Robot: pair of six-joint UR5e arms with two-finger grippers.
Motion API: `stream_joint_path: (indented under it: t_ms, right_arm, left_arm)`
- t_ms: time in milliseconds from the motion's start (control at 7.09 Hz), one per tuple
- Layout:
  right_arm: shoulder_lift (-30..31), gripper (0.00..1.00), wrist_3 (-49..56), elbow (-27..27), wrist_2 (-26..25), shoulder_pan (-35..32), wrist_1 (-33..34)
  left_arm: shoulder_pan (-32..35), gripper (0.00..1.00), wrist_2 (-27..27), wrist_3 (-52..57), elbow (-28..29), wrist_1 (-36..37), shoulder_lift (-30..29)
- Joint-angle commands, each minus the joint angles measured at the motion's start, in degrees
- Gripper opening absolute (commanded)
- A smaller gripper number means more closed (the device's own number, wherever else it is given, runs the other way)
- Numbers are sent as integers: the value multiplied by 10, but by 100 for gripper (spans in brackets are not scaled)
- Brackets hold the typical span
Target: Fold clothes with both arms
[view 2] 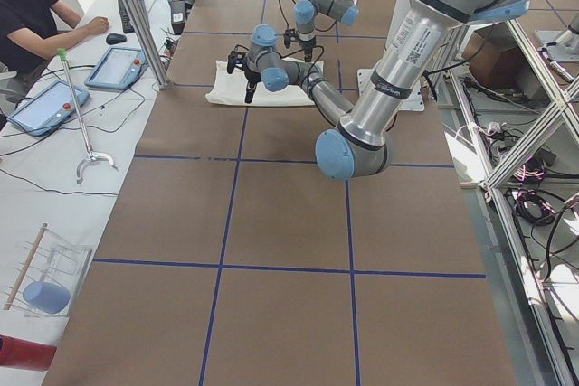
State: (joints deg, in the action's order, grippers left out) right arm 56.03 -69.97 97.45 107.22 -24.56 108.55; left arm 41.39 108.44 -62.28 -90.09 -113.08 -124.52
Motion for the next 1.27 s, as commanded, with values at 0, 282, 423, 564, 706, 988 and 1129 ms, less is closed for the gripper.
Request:
stream_joint_path:
  t_ms: [0, 282, 423, 564, 706, 988, 1129]
  right_arm:
    - [18, 100, 8, 2, -4, -7, 1]
    - [45, 100, 39, 36, -4, -23, 3]
    - [77, 100, 56, 57, -7, -27, 1]
    - [94, 100, 63, 57, -9, -32, -2]
    - [95, 100, 74, 59, -22, -38, -2]
    - [67, 100, 97, 67, -19, -62, -18]
    - [56, 100, 111, 66, -17, -77, -47]
  left_arm:
    - [-4, 100, -1, -9, 1, -6, -1]
    - [-11, 100, 0, -25, 0, -6, -5]
    - [-16, 100, -1, -34, 0, -6, -9]
    - [-17, 100, -1, -37, 0, -6, -11]
    - [-17, 100, -1, -36, 0, -6, -11]
    - [-17, 100, 0, -36, 0, -6, -11]
    - [-17, 100, 0, -36, 0, -7, -11]
